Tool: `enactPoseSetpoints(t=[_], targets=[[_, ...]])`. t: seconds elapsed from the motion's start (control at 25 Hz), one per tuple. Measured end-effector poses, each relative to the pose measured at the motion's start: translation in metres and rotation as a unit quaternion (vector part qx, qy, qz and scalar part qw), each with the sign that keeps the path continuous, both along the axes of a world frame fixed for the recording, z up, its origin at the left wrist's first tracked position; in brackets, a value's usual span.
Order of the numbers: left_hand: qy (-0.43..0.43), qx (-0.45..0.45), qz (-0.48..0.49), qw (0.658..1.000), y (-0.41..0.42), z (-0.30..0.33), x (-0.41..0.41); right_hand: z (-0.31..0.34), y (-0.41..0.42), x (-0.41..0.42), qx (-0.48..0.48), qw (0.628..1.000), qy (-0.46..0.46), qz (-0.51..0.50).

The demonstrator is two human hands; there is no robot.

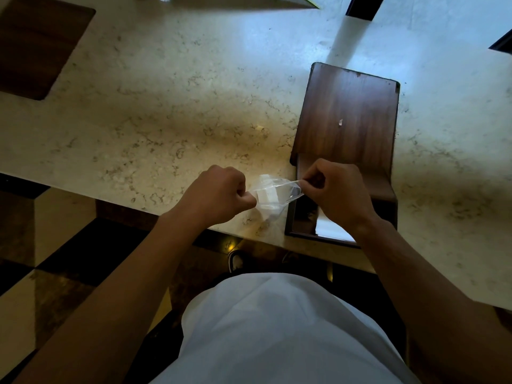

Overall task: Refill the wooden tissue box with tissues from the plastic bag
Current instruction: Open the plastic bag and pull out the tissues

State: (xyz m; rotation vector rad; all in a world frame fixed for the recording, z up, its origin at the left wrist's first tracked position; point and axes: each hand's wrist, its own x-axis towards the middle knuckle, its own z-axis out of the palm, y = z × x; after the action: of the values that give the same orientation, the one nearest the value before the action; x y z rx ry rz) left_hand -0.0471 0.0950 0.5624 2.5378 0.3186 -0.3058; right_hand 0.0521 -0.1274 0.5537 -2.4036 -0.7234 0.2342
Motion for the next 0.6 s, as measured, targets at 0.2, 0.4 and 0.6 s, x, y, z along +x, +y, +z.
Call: enactPoseSetpoints(t=[0.2,0.4,0.6], targets=[[-0.013,-0.075,0.053,0.996,-0.007,0.003,0.004,0.01,0.007,-0.005,0.032,0.999,0.019,0.004],[-0.01,-0.126,0.08,0.989,-0.018,0.007,0.01,0.022,0.023,-0.019,0.059,0.997,0.008,0.04],[-0.015,-0.164,0.087,0.983,-0.023,0.006,0.012,0.016,0.039,-0.024,-0.097,0.987,0.052,0.116]])
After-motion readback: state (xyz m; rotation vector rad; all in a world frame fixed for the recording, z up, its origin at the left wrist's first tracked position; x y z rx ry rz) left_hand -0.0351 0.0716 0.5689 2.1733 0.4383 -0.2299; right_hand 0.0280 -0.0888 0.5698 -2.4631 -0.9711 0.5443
